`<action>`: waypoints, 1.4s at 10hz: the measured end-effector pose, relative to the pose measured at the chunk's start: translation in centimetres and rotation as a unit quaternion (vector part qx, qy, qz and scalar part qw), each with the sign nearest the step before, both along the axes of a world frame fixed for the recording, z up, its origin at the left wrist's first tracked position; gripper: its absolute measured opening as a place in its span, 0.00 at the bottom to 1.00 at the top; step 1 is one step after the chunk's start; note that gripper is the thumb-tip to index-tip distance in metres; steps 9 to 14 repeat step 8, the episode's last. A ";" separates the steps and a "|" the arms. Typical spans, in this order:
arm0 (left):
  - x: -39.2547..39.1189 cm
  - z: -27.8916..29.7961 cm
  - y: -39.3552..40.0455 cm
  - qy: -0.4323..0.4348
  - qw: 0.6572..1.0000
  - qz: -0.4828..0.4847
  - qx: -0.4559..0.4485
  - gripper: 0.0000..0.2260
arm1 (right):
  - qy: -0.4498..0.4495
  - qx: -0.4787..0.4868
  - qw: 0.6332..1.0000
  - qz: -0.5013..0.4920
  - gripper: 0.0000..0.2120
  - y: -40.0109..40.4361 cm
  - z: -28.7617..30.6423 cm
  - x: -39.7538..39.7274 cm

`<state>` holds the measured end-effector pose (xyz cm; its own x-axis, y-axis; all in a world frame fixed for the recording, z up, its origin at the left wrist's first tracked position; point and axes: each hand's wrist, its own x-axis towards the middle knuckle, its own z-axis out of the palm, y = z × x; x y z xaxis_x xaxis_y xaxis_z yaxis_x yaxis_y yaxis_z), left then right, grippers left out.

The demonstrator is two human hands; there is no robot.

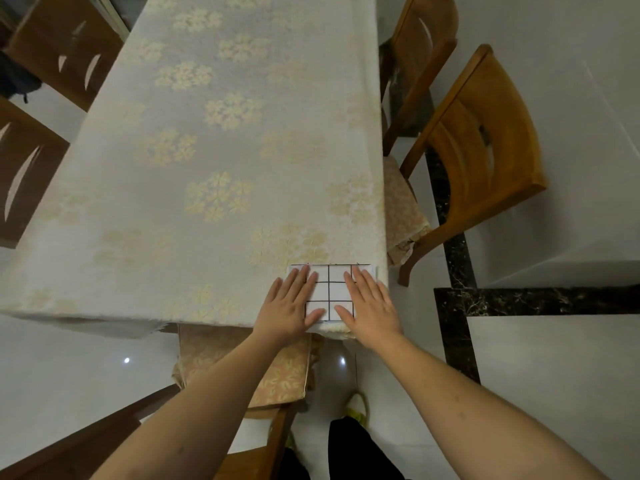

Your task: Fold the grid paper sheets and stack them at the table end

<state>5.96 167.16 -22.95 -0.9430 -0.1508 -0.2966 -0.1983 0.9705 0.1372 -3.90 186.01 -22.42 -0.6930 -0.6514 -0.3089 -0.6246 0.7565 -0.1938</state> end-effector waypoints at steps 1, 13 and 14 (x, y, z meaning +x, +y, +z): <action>0.2 0.2 -1.3 -0.014 1.000 0.023 0.000 0.39 | -0.003 0.006 1.000 -0.024 0.39 0.9 0.0 -0.5; 0.5 10.2 4.4 0.006 0.999 -0.043 0.022 0.25 | -0.142 -0.088 0.966 -0.199 0.21 5.6 8.5 1.0; 0.5 10.2 4.4 0.006 0.999 -0.043 0.022 0.25 | -0.142 -0.088 0.966 -0.199 0.21 5.6 8.5 1.0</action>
